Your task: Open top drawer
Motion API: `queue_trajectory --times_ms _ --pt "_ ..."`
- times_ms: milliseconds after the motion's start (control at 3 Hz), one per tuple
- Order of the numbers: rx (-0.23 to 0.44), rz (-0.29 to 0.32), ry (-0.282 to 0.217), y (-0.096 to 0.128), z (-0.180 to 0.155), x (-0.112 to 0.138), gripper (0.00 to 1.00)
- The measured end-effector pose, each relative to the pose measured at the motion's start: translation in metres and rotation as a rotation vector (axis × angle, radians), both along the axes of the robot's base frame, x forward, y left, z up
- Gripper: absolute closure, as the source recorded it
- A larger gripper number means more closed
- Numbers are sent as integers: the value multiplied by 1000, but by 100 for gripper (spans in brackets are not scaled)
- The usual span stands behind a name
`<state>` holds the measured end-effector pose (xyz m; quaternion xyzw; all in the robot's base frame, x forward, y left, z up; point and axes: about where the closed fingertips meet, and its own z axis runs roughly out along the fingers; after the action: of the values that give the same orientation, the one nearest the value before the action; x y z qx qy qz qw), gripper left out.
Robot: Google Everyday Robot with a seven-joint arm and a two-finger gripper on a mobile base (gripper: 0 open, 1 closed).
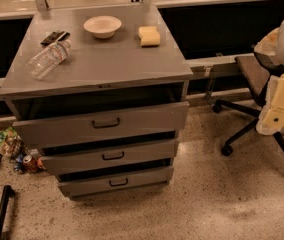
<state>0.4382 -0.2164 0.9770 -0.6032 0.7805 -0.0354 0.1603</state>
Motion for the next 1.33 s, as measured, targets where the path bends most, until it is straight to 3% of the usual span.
queue_trajectory --times_ms 333,667,1000,1333 --pt "7 7 1 3 -2 2 0" --pt "113 110 15 46 -40 33 0" --pt "202 295 9 102 -90 70 0" --pt "207 364 -6 112 -101 78 0"
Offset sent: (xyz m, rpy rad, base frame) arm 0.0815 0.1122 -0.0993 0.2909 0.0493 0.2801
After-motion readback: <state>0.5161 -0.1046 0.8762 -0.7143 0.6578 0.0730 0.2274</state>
